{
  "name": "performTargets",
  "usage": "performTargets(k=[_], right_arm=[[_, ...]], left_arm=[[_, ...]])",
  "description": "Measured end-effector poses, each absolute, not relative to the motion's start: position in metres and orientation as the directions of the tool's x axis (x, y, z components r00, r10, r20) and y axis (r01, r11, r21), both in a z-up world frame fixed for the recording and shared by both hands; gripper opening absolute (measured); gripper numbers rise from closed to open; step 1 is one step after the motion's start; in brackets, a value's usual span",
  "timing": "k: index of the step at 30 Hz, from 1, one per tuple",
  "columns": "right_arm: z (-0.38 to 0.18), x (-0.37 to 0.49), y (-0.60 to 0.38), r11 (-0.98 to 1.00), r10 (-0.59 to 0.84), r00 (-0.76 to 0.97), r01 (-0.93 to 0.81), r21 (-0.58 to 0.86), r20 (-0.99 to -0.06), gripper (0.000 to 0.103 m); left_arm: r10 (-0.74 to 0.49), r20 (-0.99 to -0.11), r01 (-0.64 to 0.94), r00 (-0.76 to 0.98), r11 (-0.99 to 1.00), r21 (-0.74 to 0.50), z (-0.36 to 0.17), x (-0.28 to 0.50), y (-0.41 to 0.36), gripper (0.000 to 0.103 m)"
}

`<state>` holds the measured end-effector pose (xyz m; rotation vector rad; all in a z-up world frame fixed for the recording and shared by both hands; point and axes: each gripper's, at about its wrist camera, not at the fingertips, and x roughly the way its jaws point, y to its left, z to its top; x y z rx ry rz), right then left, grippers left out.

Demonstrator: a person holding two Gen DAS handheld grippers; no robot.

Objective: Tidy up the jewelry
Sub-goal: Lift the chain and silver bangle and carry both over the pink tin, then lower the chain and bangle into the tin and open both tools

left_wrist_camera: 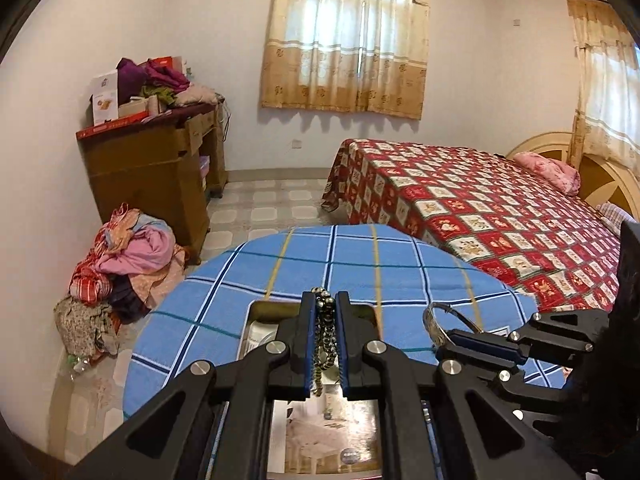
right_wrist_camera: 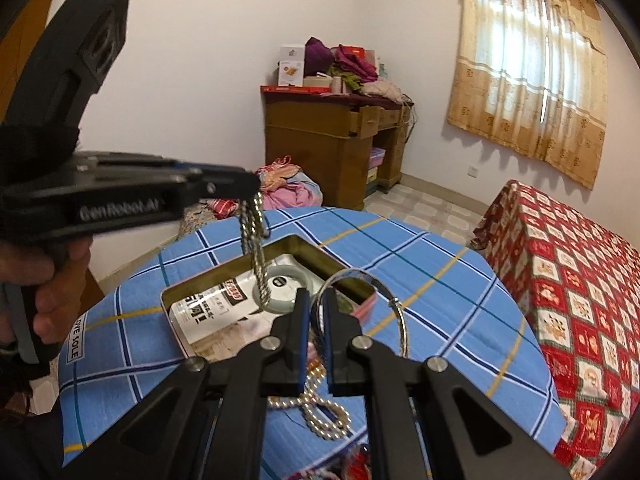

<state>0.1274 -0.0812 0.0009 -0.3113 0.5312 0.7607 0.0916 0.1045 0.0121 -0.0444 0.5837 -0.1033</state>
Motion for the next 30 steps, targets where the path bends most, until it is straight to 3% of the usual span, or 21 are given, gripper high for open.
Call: performTargets(k=[30], right_arm=[[-0.028,0.148,-0.032,0.672,0.57,0.552,-0.739,-0.041,-0.609,0.008]], left_arm=[[-0.069,-0.603,0.019,0.795,0.996,-0.089,-0.024,0.105,0.136,0.008]])
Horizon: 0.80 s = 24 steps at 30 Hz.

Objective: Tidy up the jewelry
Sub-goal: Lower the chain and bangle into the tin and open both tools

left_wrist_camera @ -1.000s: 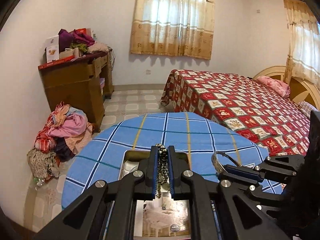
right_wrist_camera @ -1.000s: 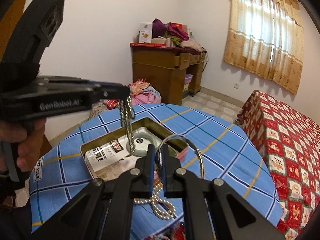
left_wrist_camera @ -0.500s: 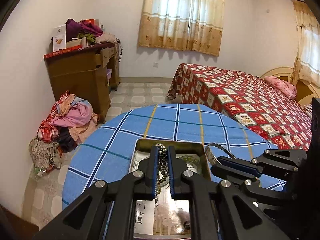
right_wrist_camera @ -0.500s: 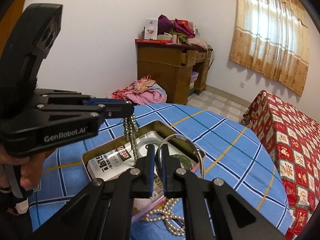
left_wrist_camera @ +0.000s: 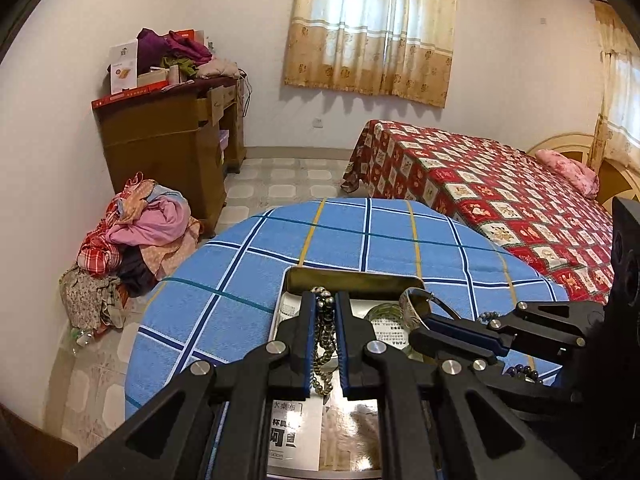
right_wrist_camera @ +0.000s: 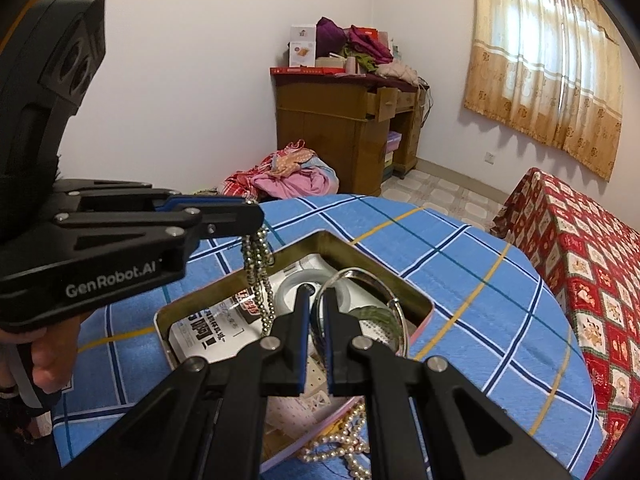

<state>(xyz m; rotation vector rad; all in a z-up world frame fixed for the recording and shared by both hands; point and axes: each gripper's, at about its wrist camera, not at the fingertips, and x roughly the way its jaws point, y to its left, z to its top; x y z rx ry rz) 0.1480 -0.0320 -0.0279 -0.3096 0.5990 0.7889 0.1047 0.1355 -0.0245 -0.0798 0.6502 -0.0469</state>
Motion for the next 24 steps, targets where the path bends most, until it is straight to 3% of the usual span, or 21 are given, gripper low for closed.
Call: performTargets(k=[24], right_arm=[[-0.073,0.147,-0.012,0.661,0.51,0.52,-0.747,-0.075,-0.685,0.008]], left_arm=[[-0.019,-0.7,-0.023,0.714,0.998,-0.05,-0.08,0.12,0.146,0.009]])
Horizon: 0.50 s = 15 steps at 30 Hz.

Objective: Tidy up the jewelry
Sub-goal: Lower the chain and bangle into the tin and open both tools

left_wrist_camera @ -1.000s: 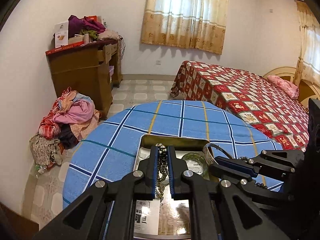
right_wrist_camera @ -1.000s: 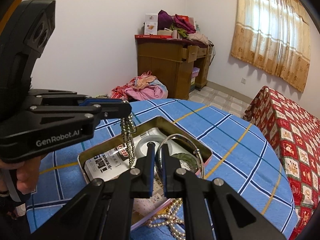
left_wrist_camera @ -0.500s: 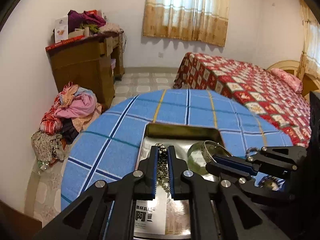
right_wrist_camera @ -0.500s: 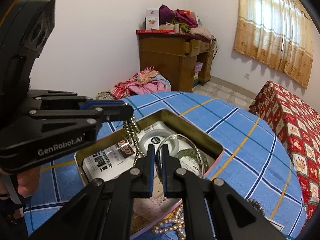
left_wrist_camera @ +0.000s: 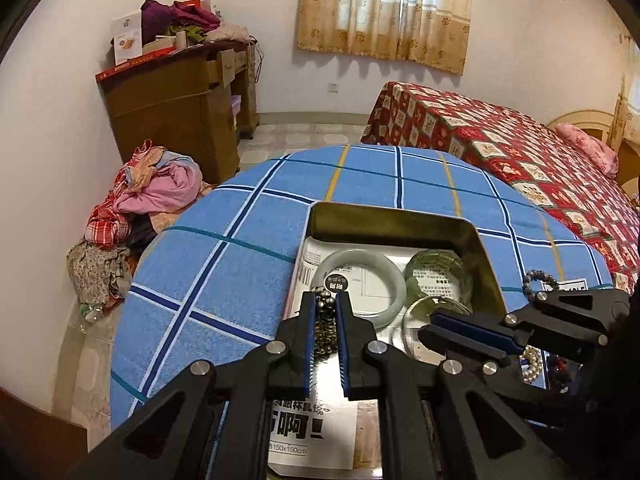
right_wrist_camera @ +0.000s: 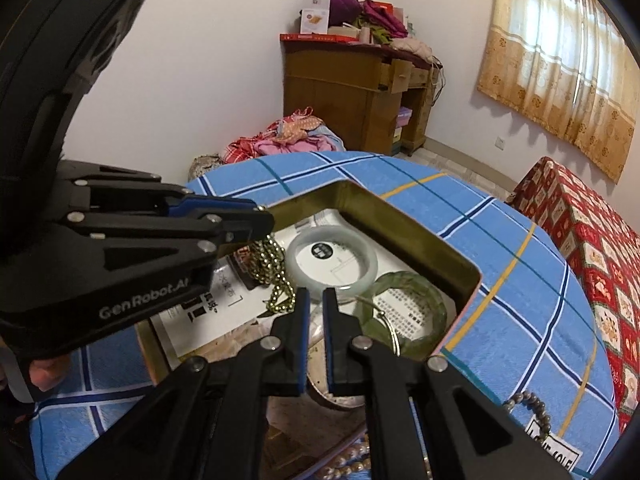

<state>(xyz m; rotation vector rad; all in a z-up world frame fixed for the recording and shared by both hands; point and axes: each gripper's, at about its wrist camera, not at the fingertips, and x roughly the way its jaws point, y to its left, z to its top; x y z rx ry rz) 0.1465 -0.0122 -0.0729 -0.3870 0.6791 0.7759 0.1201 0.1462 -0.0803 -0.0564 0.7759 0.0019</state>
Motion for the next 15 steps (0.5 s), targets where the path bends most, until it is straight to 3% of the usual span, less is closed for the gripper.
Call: performTargets(k=[3,5,7,15], right_arm=[[-0.071,0.147,-0.018,0.674,0.509,0.524,-0.736,-0.063,-0.683,0.013],[-0.066,0.147,-0.025,0.68,0.516,0.531,-0.731,-0.055,-0.672,0.038],[-0.061,0.146,-0.035,0.691,0.524,0.538,-0.722,-0.039,-0.66,0.046],[-0.054,0.147,-0.088,0.76,0.481,0.578,-0.649,-0.015,-0.659,0.055]], left_arm=[[-0.022,-0.708,-0.017,0.706,0.999,-0.048,-0.081,0.122,0.142,0.014],[-0.02,-0.709,-0.012,0.705,0.999,-0.041,-0.081,0.121,0.14,0.03],[-0.009,-0.695,-0.015,0.719,1.0,-0.028,-0.078,0.119,0.139,0.059],[0.023,-0.681,-0.021,0.732,1.0,0.01,-0.075,0.115,0.131,0.064]])
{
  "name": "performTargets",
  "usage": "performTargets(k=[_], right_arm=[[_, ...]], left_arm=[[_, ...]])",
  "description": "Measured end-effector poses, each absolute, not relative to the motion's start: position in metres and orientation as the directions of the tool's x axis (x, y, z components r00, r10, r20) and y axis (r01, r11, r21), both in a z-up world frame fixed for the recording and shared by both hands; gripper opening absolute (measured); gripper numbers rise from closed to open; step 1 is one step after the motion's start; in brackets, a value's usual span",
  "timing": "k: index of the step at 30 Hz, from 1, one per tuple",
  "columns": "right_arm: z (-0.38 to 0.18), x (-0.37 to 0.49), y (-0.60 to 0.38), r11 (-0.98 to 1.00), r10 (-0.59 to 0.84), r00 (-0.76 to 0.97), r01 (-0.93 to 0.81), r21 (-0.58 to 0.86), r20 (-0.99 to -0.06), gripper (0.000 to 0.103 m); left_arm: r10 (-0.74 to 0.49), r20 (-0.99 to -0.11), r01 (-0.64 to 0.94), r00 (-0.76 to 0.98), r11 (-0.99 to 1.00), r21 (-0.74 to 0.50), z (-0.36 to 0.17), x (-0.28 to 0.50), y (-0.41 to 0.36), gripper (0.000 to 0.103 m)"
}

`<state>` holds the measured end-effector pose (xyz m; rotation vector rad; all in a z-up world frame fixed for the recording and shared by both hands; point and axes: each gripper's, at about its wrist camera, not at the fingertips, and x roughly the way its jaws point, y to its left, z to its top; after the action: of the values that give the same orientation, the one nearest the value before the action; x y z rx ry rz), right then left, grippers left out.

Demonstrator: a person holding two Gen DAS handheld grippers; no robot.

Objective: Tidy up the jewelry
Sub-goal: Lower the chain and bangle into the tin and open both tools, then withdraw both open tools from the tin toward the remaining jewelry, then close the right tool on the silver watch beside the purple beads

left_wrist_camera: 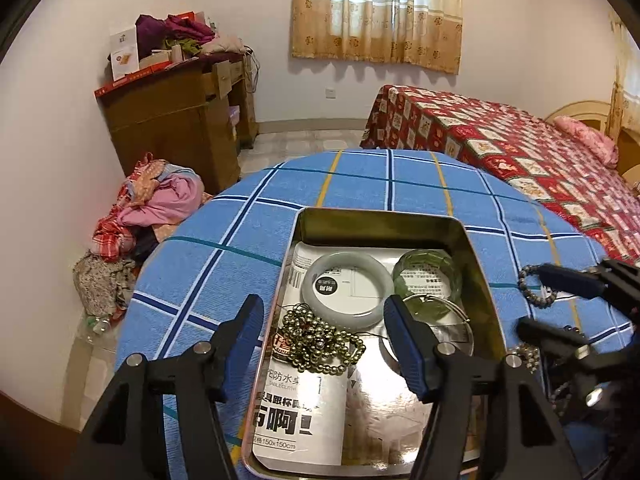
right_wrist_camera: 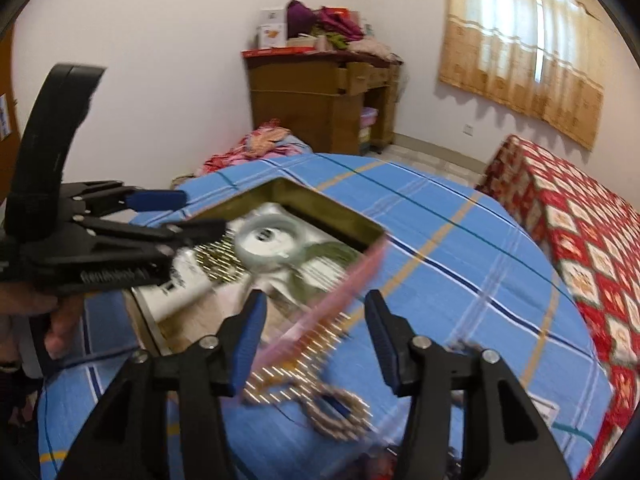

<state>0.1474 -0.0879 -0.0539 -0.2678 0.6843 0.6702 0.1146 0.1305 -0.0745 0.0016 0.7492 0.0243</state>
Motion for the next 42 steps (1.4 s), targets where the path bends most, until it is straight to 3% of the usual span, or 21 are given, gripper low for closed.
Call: performTargets(k=[18,33,39,42], right_arm=[[-0.065,0.141,-0.198,0.881,0.381,0.624,-0.468,0.064,-0.682,0.061],[-0.08,0.11,-0.212,0.876,0.369,0.618,-0.481,0.038,-0.694,0.061],[-0.084,0.108,-0.204,0.859,0.385,0.598,-0.512,0.034,-0.703,0.05],[-0.087,0.107,-0.194,0.838,0.401,0.576,-0.545,0.031,-0.712,0.039]], left_arm=[[0.028,-0.687,-0.021,0.726,1.0,0.019,-0.077,0.094,0.095,0.069],[0.015,-0.661,-0.012,0.75,1.0,0.01,-0.077,0.062,0.06,0.069],[-0.008,-0.669,0.027,0.743,0.999,0.018,-0.082,0.06,0.046,0.069],[-0.012,-0.669,0.037,0.743,0.999,0.023,-0.083,0.059,0.041,0.069]])
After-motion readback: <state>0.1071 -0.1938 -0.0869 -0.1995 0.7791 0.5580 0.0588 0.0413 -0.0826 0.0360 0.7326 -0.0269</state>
